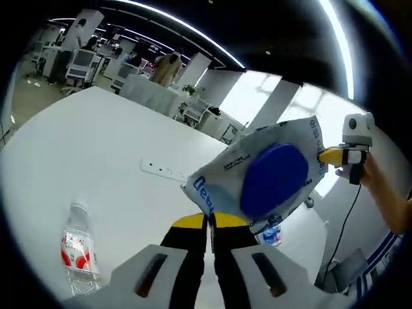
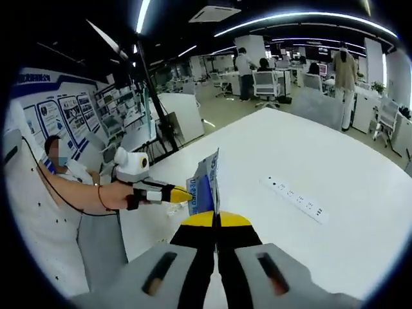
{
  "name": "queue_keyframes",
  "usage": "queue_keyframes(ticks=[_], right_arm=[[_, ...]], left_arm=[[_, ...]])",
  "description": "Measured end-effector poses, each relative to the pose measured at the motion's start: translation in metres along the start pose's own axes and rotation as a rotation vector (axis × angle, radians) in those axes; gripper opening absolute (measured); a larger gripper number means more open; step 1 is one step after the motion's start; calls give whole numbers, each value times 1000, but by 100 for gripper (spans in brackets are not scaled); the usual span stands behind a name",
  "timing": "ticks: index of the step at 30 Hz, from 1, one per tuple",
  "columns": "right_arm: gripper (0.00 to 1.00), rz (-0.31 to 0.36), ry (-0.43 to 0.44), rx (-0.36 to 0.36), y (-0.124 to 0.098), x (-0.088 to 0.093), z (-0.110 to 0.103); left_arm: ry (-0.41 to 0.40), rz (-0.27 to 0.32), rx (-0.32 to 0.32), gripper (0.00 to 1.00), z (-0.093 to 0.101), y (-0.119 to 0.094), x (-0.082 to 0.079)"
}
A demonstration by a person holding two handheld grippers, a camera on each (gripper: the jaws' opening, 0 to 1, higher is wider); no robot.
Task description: Arrange the tabletop items into an orderly group along one side of the table until the central work area is clear of visible clutter.
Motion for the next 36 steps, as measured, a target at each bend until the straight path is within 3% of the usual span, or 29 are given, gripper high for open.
queue_keyframes(ticks=[4, 16, 22, 28, 36], right_arm=[[0, 26, 53, 47, -9, 8, 11], [0, 82, 236, 177, -28, 46, 16], [0, 103, 319, 221, -34, 70, 18], [0, 113, 406, 259, -35, 97, 18], [0, 120, 511, 330, -27, 133, 13]], left_arm=[[13, -4, 15, 0, 7, 1, -7], [189, -48, 31, 0, 31, 10, -32], [294, -129, 40, 0, 43, 16, -29], [313, -177, 47, 0, 45, 23, -25], [351, -271, 55, 0, 44, 39, -6]])
Point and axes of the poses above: the point that each gripper's makers call its tool centre point, and the gripper's own axes: y roughly forward along the fingers, z roughly to its right, x roughly out of its underside, the point moved 9 cm from there along -y, roughly backward along the fingers, and after that the axes turned 5 degrees about z, right-handed, at the moved point
